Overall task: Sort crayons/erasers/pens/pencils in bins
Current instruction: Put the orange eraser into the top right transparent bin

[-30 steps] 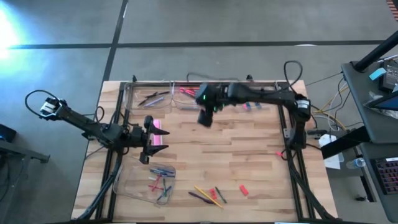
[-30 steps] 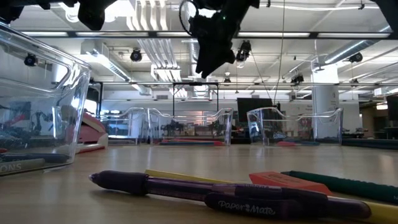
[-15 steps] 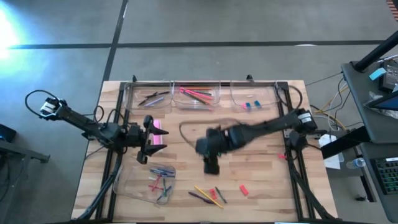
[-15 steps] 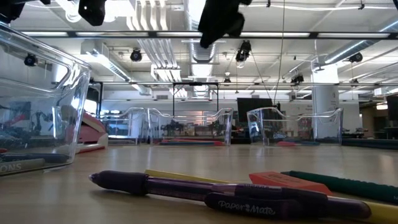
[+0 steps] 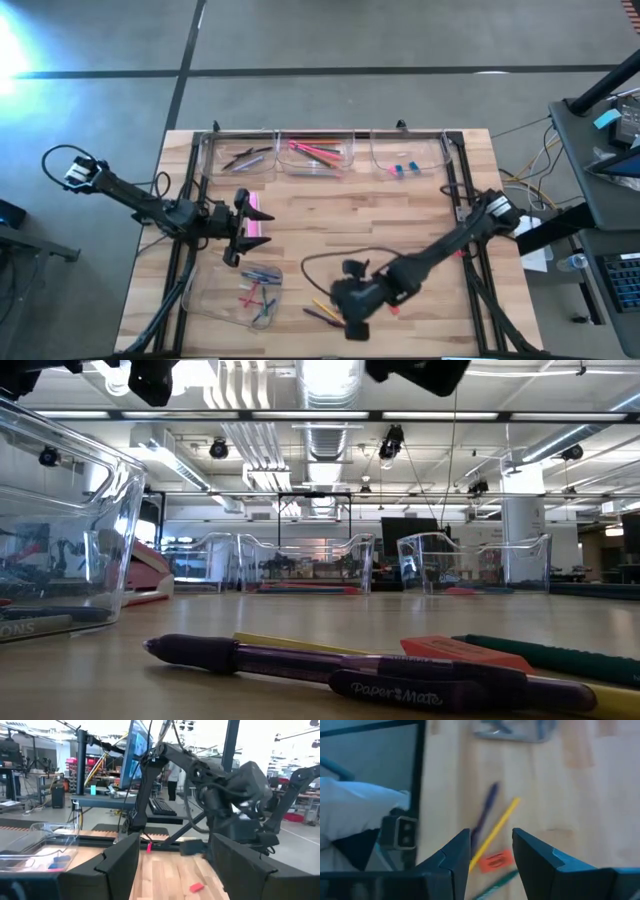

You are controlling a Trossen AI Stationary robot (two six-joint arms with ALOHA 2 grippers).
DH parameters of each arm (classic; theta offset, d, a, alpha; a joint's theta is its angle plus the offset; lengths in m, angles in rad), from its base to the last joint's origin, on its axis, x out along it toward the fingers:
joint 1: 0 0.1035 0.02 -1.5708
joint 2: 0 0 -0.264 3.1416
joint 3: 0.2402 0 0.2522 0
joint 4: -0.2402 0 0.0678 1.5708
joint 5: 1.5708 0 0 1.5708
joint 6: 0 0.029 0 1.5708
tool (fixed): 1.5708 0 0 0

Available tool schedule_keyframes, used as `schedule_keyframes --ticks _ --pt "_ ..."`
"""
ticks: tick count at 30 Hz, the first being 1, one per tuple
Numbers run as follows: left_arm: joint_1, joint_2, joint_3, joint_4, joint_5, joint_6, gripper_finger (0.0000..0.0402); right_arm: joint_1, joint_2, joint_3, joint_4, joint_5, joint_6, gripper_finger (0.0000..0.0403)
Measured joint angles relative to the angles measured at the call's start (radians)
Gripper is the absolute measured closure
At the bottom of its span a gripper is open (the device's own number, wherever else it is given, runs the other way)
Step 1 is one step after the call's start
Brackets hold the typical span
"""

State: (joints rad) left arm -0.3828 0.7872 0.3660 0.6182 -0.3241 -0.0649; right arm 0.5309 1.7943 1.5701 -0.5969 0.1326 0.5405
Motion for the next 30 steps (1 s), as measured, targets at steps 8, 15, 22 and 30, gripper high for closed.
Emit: schedule_keyframes --ticks 8,15,22,30 --pt "0.002 0.004 0.009 0.005 0.000 0.003 0.0169 0.061 0.000 -0.119 0.287 -0.042 -0.009 0.0266" --pt "0.003 0.004 0.009 0.005 -0.001 0.003 0.0169 0.067 -0.001 -0.209 0.520 -0.116 0.011 0.0268" --pt "0.003 0.004 0.009 0.004 -0.002 0.002 0.0169 0.067 -0.004 -0.299 0.516 -0.108 0.161 0.0271" --pt "0.003 0.004 0.006 0.001 -0.002 -0.007 0.0169 0.067 -0.005 -0.326 0.345 -0.058 0.307 0.0275"
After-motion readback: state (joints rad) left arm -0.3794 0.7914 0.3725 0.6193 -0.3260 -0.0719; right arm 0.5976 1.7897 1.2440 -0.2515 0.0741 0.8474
